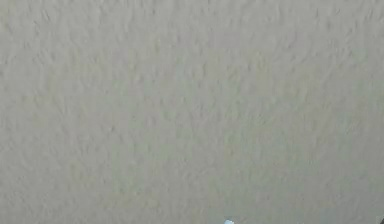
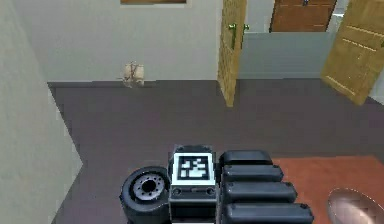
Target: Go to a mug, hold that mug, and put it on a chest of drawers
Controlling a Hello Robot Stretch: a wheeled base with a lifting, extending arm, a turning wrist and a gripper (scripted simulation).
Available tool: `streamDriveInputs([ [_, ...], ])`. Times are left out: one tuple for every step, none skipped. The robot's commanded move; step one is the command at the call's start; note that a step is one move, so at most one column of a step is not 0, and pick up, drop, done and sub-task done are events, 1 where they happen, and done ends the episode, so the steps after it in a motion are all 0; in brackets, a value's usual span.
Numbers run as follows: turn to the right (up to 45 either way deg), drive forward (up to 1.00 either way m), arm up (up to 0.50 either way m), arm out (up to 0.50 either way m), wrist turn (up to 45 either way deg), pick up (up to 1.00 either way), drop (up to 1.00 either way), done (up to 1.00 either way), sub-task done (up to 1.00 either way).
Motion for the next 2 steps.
streamDriveInputs([
  [0.0, 0.2, 0.0, 0.0, 0.0, 0.0, 0.0, 0.0, 0.0],
  [-45.0, 0.0, 0.0, 0.0, 0.0, 0.0, 0.0, 0.0, 0.0],
])
